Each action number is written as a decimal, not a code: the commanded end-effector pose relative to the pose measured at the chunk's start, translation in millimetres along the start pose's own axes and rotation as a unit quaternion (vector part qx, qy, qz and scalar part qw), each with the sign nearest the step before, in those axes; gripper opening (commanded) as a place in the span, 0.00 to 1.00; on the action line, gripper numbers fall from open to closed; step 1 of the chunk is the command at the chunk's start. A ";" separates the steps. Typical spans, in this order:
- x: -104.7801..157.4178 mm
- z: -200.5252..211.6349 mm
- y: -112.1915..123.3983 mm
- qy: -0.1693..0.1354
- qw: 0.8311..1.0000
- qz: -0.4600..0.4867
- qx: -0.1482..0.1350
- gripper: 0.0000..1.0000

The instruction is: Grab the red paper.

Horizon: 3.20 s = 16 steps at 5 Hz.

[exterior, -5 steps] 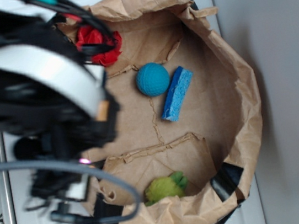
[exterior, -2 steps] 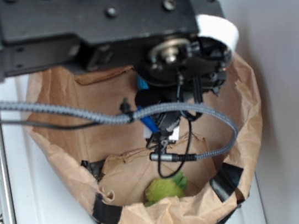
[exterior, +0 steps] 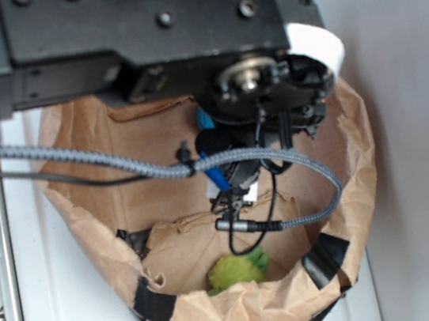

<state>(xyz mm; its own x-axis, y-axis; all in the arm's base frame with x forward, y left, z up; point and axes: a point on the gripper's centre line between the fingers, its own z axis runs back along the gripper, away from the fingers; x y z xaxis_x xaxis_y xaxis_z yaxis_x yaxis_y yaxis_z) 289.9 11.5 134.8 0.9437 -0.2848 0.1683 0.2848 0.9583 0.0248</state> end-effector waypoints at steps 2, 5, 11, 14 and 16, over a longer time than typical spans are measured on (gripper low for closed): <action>-0.1 -21.7 44.9 -0.003 0.998 -0.018 0.061 1.00; -23.6 -14.7 67.9 0.047 0.995 -0.044 0.073 1.00; -31.1 -18.5 79.5 0.129 0.988 -0.085 0.029 1.00; -47.5 2.0 43.2 0.032 0.991 -0.104 -0.078 1.00; -40.8 -22.4 34.9 0.024 0.992 -0.105 -0.066 1.00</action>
<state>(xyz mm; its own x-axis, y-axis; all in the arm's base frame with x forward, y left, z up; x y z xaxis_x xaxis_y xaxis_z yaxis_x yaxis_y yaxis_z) 260.8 55.5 97.1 0.8741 -0.4746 0.1031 0.4839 0.8691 -0.1019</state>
